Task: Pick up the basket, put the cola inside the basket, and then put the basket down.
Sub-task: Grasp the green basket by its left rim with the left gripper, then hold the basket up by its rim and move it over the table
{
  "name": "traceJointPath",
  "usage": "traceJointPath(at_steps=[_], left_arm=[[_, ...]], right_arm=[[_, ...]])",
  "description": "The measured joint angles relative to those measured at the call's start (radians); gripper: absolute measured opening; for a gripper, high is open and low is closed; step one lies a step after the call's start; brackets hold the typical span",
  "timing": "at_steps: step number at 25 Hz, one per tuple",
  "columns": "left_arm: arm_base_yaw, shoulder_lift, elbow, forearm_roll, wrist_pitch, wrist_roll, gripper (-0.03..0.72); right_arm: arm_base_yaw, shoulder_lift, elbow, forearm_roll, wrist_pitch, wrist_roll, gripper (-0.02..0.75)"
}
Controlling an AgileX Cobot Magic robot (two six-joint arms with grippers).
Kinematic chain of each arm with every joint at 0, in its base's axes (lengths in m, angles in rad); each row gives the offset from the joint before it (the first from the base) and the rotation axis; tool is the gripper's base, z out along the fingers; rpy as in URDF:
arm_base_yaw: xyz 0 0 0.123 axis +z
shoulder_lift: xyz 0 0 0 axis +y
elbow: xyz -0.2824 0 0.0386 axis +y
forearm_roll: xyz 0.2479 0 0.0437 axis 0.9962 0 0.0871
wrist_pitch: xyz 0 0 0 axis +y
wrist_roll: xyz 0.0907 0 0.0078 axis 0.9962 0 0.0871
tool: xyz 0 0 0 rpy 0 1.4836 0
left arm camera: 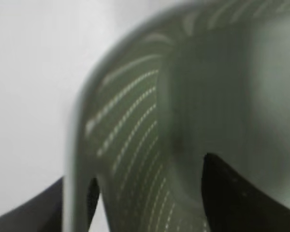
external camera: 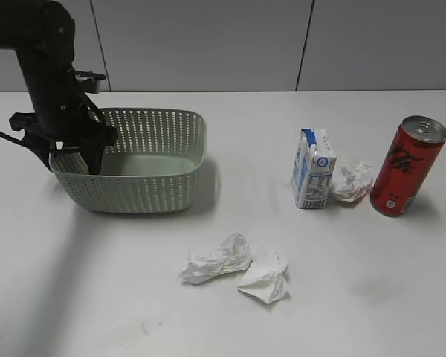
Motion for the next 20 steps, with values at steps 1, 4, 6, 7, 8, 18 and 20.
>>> traceJointPath(at_steps=[1, 4, 6, 7, 8, 18, 20], left_arm=[[0.0, 0.0, -0.002, 0.0, 0.001, 0.0, 0.457], [0.001, 0.0, -0.003, -0.002, 0.012, 0.0, 0.233], [0.003, 0.0, -0.005, -0.029, 0.015, -0.01, 0.087], [0.003, -0.001, -0.008, -0.042, 0.019, -0.014, 0.046], [0.003, -0.001, -0.01, -0.05, 0.029, -0.02, 0.025], [0.005, -0.131, 0.032, -0.079, 0.061, -0.125, 0.0], [0.005, -0.199, 0.1, -0.129, 0.024, -0.132, 0.0]], right_arm=[[0.0, 0.0, 0.0, 0.0, 0.0, 0.0, 0.531], [0.0, 0.0, 0.0, 0.0, 0.0, 0.0, 0.531], [0.0, 0.0, 0.0, 0.0, 0.0, 0.0, 0.531], [0.0, 0.0, 0.0, 0.0, 0.0, 0.0, 0.531], [0.0, 0.0, 0.0, 0.0, 0.0, 0.0, 0.531], [0.0, 0.0, 0.0, 0.0, 0.0, 0.0, 0.531], [0.0, 0.0, 0.0, 0.0, 0.0, 0.0, 0.531]])
